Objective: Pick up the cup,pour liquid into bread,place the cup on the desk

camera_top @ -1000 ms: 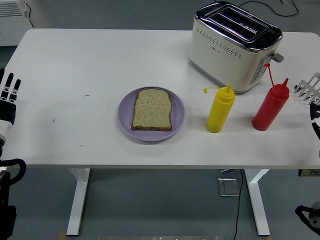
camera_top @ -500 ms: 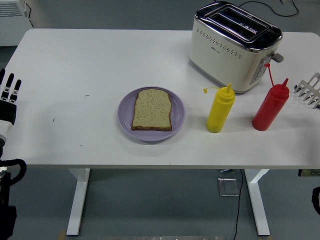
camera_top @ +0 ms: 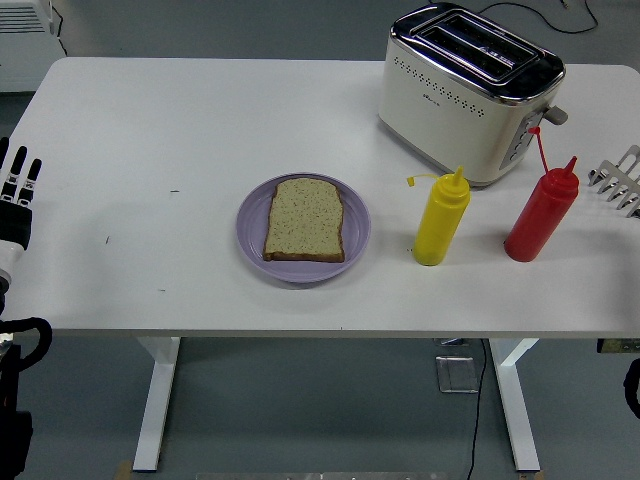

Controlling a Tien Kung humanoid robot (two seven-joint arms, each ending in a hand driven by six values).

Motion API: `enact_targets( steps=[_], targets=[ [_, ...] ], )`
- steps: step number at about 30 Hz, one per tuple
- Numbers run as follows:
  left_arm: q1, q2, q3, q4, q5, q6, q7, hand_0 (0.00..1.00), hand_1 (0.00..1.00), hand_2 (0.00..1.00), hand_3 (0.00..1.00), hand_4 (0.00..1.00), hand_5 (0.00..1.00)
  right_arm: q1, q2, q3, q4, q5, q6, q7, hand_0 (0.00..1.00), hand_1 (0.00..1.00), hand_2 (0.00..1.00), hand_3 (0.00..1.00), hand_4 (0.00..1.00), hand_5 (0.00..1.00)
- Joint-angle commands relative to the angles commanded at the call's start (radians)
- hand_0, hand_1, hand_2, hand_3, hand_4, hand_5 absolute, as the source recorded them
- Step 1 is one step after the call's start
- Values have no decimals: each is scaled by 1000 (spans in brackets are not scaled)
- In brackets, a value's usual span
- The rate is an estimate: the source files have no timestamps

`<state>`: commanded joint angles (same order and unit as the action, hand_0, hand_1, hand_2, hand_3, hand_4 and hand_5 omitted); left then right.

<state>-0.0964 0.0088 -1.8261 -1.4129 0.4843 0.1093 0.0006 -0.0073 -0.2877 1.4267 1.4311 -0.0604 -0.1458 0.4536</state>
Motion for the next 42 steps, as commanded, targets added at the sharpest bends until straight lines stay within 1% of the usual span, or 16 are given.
enact_targets(
  steps=[15, 27, 31, 42],
  targets=[
    [3, 1, 3, -1, 7, -7, 0, 785, 736, 734, 690, 516, 998, 7, 8, -7, -23, -2, -9, -2, 722, 671, 700, 690, 578, 429],
    [9, 2, 6, -4, 33, -39, 7, 785, 735, 734, 692, 513, 998, 5, 10, -14, -31, 2, -13, -2, 722, 670, 700, 689, 579, 430],
    [12, 2, 9, -4, 42, -57, 13, 785, 738, 734, 694, 516, 998, 4, 10, -14, -32, 3, -13, -2, 722, 670, 700, 687, 577, 429],
    [4, 1, 4, -3, 21, -65, 8, 788, 739, 736, 695, 513, 998, 12, 12, -14, -35, 4, -11, -4, 721, 669, 699, 686, 577, 430]
  ],
)
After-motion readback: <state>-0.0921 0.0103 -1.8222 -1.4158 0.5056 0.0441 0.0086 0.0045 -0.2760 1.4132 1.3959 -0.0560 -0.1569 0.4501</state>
